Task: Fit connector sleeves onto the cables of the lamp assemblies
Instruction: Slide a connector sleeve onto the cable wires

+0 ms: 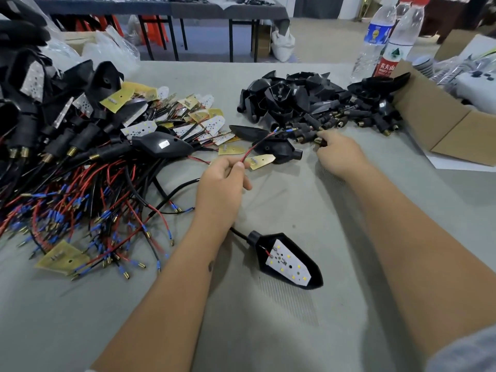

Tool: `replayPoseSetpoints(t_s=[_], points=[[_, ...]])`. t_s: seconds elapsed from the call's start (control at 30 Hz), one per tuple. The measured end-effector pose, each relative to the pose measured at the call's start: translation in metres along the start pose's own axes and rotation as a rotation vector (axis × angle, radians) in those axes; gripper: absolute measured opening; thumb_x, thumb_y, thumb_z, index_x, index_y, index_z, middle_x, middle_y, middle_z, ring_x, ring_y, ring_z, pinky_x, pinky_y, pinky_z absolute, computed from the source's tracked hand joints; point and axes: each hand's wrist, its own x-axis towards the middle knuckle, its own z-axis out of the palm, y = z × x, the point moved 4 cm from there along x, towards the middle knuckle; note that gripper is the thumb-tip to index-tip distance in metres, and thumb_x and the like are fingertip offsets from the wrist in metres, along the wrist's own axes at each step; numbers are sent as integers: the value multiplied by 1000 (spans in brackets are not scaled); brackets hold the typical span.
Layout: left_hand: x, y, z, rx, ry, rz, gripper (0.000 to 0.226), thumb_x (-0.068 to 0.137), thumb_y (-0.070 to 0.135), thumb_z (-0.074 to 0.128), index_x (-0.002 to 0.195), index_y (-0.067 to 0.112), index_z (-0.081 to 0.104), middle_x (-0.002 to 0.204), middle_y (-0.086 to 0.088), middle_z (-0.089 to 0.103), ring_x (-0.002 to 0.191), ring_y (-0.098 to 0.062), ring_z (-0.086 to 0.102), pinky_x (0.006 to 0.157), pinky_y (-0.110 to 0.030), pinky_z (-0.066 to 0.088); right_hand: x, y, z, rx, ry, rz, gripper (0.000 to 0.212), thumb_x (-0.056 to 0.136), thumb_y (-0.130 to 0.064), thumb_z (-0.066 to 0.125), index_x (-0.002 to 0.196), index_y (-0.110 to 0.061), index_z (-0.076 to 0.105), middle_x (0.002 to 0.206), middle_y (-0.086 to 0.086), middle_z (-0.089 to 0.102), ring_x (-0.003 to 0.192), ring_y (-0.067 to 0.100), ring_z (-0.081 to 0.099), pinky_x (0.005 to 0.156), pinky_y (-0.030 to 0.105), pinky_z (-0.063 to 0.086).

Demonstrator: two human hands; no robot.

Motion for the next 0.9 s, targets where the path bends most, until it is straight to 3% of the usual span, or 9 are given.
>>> replayPoseSetpoints(t_s=[0.17,0.27,0.37,0.43,0.5,0.57,0.67,0.83,0.9], points=[[-2,2,0,34,-17,1,22,100,15,43,92,18,63,52,10,54,37,-3,32,40,-15,27,-26,-2,-10,-26,45,-103,44,87,-1,50,122,-23,66,123,6,65,113,29,57,90,32,47],[-1,6,0,52,-5,11,25,100,18,42,88,22,64,49,10,45,39,-2,33,41,-18,28,-40,-3,-15,136,77,-62,41,84,3,56,117,-18,68,116,6,68,104,23,62,85,26,51],[-2,9,0,30,-1,43,26,101,23,44,84,27,63,45,13,41,41,-3,33,43,-19,28,-58,-13,-13,644,135,7,35,84,1,65,115,-15,63,106,5,67,80,11,63,65,15,51],[-4,9,-1,26,-11,58,25,100,23,45,84,28,63,47,13,43,45,-5,35,46,-21,30,-71,-26,-4,1090,135,72,33,84,8,62,112,-11,57,107,11,62,84,17,63,79,23,55],[-5,8,-1,36,-20,65,25,100,21,45,85,29,63,55,11,48,48,-4,40,49,-22,34,-83,-43,11,1542,17,154,22,89,15,50,99,-4,54,96,17,54,79,23,59,79,29,54],[-7,7,-2,39,-18,61,26,100,17,46,84,28,64,64,7,54,54,-5,45,55,-23,39,-96,-56,25,1813,-124,236,26,92,17,33,101,0,52,83,14,52,73,23,55,72,29,51],[-8,8,-2,40,-31,64,25,98,12,50,86,27,66,72,6,60,62,-7,49,62,-21,42,-106,-57,32,1789,-218,267,39,88,14,24,109,0,53,80,10,54,64,17,51,60,23,46],[-12,11,2,81,-98,104,21,95,7,53,93,23,65,70,4,61,51,5,46,52,-8,36,-106,-55,28,1643,-197,156,8,95,-9,54,97,-6,62,65,1,55,50,9,45,48,18,38],[-14,12,5,96,-115,121,21,95,5,54,94,22,66,71,2,61,52,6,47,53,-7,36,-105,-54,28,1600,-152,118,7,95,-12,58,92,-6,62,63,1,55,49,9,44,47,18,38]])
